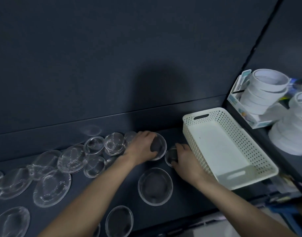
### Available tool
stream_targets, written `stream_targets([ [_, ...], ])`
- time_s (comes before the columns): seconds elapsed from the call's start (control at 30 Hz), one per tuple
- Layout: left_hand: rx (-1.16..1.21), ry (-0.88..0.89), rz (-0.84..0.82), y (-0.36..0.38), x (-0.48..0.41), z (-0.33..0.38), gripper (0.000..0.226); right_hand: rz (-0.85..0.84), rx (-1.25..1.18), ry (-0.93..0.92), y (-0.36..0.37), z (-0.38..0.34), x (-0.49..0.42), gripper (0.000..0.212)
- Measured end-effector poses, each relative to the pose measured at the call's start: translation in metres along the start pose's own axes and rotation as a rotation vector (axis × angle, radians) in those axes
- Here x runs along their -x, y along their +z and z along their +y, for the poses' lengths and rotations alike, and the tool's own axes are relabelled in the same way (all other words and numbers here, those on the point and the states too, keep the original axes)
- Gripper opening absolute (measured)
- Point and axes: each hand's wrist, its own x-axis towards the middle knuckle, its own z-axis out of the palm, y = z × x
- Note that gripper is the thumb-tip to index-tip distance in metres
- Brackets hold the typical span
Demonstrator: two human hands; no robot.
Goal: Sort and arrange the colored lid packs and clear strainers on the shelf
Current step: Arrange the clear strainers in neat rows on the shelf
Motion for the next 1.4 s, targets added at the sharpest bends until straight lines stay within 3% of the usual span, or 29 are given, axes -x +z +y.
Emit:
stream_targets([
  [0.17,0.091,-0.028,-0.021,0.014,-0.022,0.001,0.056,0.005,-0.059,0.051,-0.001,0.005,0.006,0.071],
  [0.43,0.182,0.040,0.101,0.016,0.006,-0.001,0.027,0.015,-0.075,0.043,-0.001,0.010,0.009,0.069],
  [0.57,0.265,0.090,-0.218,0.002,0.039,0.000,0.034,0.032,-0.083,0.030,-0.002,0.008,0.010,0.069],
  [0.73,0.153,0.130,-0.445,0.004,0.069,-0.010,0.081,0.034,-0.090,0.029,-0.003,0.009,0.012,0.066],
  [0.97,0.154,0.045,-0.210,0.014,0.080,-0.009,0.064,0.143,-0.176,0.002,-0.010,0.003,0.015,0.054],
  [1.07,0.184,0.019,-0.170,0.013,0.079,-0.006,0.058,0.200,-0.273,-0.076,-0.016,-0.008,0.017,0.048],
  [1.17,0.224,-0.034,-0.026,0.003,0.086,-0.017,0.049,0.196,-0.333,-0.173,-0.018,-0.028,0.021,0.051],
  [1.27,0.295,-0.118,0.070,-0.008,0.101,-0.031,0.069,0.090,-0.323,-0.280,-0.010,-0.052,0.028,0.051],
  [1.4,0.359,-0.085,0.069,-0.018,0.122,-0.033,0.092,-0.067,-0.348,-0.421,0.010,-0.083,0.028,0.056],
])
